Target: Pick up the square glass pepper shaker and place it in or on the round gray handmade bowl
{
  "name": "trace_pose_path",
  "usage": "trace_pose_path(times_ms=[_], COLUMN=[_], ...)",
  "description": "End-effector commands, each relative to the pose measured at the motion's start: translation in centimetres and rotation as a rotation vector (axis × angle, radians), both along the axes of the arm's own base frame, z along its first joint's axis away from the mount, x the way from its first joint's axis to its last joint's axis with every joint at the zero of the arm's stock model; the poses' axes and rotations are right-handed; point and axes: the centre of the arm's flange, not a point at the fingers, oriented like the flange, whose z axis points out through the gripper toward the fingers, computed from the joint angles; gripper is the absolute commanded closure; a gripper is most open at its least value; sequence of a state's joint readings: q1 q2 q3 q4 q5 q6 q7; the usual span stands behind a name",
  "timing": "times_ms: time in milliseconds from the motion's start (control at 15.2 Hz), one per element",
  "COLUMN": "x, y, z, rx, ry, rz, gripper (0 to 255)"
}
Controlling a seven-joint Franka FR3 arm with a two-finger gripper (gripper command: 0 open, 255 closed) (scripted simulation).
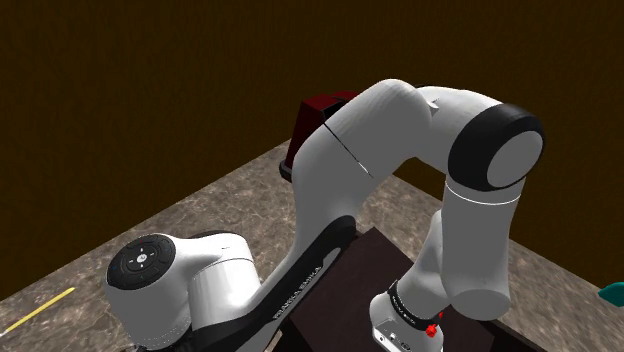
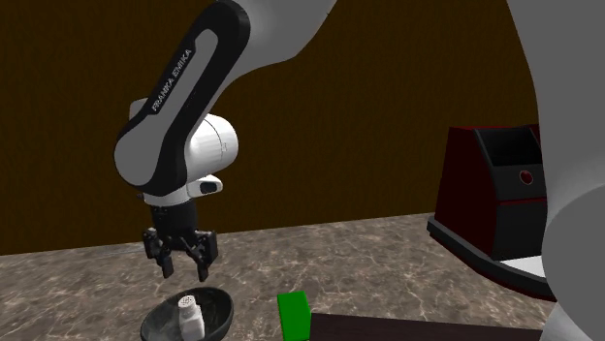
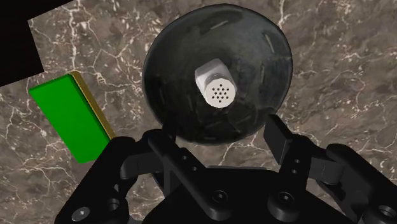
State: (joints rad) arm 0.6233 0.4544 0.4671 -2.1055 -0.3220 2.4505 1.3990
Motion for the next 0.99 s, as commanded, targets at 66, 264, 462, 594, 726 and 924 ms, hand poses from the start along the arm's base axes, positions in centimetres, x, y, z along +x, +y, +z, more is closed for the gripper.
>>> trace_pose_path(times_ms=[66,264,462,594,726,924], x=[0.0,0.0,0.1,0.1,0.1,0.1], y=[0.0,0.0,0.2,0.2,0.2,0.2], z=[0.0,1.3,5.0,5.0,5.0,5.0], rx=[0.0,0.0,0.0,0.0,0.0,0.0], ry=[0.0,0.0,0.0,0.0,0.0,0.0], rz=[0.0,0.0,0.0,0.0,0.0,0.0], gripper=[0,0,0,0,0,0])
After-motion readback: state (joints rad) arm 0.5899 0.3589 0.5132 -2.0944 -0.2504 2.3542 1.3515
